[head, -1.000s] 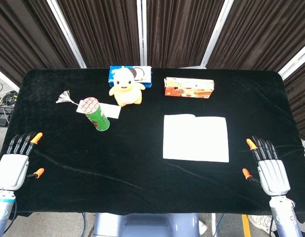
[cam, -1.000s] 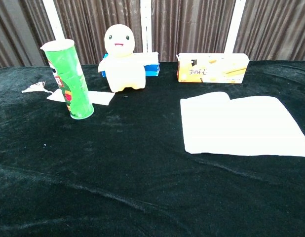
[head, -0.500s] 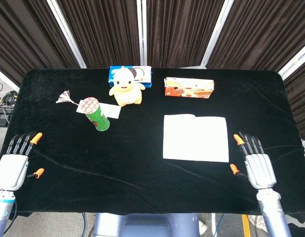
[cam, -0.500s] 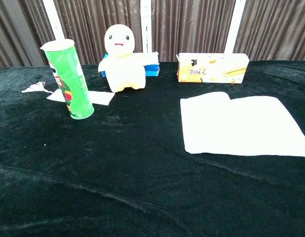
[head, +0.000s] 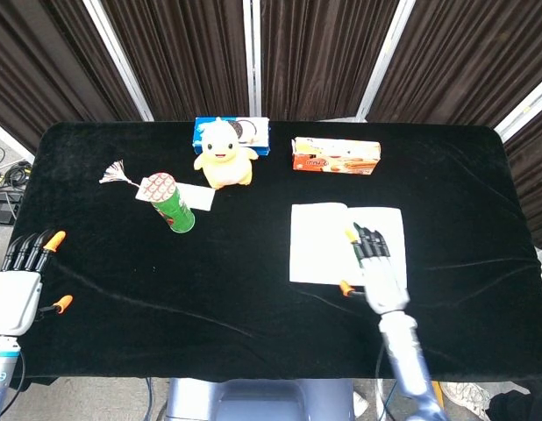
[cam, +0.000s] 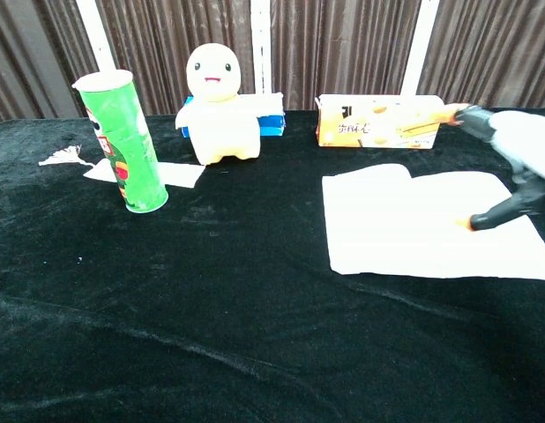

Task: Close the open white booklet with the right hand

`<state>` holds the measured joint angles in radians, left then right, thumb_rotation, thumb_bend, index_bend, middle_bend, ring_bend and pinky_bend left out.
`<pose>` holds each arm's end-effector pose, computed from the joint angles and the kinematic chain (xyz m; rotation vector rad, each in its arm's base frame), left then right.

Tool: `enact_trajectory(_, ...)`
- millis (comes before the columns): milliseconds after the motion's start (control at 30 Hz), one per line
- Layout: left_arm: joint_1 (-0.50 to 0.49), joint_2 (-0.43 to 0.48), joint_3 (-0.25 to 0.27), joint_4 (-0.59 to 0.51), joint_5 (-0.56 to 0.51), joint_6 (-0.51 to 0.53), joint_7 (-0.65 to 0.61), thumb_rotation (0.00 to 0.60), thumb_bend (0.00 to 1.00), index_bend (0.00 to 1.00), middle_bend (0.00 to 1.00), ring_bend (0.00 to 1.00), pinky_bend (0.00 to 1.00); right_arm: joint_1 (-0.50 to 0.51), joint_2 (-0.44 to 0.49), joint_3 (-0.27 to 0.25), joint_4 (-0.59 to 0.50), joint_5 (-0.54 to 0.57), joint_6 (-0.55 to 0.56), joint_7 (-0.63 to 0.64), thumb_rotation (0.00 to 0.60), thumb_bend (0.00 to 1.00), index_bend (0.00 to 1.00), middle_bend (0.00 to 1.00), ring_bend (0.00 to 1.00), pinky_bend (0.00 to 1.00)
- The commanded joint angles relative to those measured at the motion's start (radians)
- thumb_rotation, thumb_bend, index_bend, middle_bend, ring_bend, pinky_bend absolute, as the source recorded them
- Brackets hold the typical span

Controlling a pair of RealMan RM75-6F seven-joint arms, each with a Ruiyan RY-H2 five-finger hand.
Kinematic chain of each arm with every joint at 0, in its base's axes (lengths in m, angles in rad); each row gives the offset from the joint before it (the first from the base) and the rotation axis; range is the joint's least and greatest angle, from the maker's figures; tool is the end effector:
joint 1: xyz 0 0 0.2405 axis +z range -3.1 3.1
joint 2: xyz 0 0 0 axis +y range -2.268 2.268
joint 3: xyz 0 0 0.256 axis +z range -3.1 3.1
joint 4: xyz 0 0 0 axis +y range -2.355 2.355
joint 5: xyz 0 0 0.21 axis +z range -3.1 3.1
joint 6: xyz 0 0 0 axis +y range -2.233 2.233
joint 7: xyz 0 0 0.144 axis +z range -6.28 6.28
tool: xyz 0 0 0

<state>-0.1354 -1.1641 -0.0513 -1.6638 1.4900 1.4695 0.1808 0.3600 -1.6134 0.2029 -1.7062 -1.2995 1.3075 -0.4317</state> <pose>-0.2887 0.1949 0.1387 -1.4486 -0.8230 -0.8697 -0.1700 -0.2581 0.0115 1.4819 -1.0402 1.1091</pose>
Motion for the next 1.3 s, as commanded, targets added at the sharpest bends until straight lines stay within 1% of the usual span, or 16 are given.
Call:
enact_trajectory(33, 0.0, 0.004, -0.002, -0.002, -0.005, -0.003, -0.006, 0.6, 0.12, 0.0, 0.0, 0.0, 0.0, 0.034, -0.073, 0.021, 0.031, 0.052, -0.017, -0.049, 0.6, 0.18, 0.0, 0.0, 0.0, 0.0)
enact_trajectory(200, -0.002, 0.015, -0.01, -0.003, -0.026, -0.011, -0.019, 0.6, 0.12, 0.0, 0.0, 0.0, 0.0, 0.057, -0.162, 0.023, 0.099, 0.104, -0.021, -0.088, 0.6, 0.18, 0.0, 0.0, 0.0, 0.0)
enact_trajectory(367, -0.002, 0.024, -0.018, -0.003, -0.043, -0.016, -0.034, 0.6, 0.13, 0.0, 0.0, 0.0, 0.0, 0.068, -0.224, 0.014, 0.163, 0.12, -0.015, -0.104, 0.6, 0.18, 0.0, 0.0, 0.0, 0.0)
enact_trajectory(667, 0.0, 0.034, -0.025, -0.009, -0.056, -0.015, -0.049, 0.6, 0.13, 0.0, 0.0, 0.0, 0.0, 0.079, -0.281, 0.013, 0.253, 0.132, -0.004, -0.118, 0.6, 0.18, 0.0, 0.0, 0.0, 0.0)
enact_trajectory(833, 0.0, 0.036, -0.026, -0.01, -0.059, -0.016, -0.051, 0.6, 0.13, 0.0, 0.0, 0.0, 0.0, 0.077, -0.305, 0.01, 0.297, 0.144, -0.01, -0.099, 0.6, 0.18, 0.0, 0.0, 0.0, 0.0)
enact_trajectory(1133, 0.0, 0.038, -0.025, -0.014, -0.061, -0.017, -0.046, 0.6, 0.13, 0.0, 0.0, 0.0, 0.0, 0.072, -0.33, 0.002, 0.332, 0.159, -0.032, -0.062, 0.6, 0.18, 0.0, 0.0, 0.0, 0.0)
enact_trajectory(1300, 0.004, 0.045, -0.026, -0.018, -0.064, -0.013, -0.053, 0.6, 0.13, 0.0, 0.0, 0.0, 0.0, 0.078, -0.35, 0.011, 0.364, 0.146, -0.029, -0.033, 0.6, 0.18, 0.0, 0.0, 0.0, 0.0)
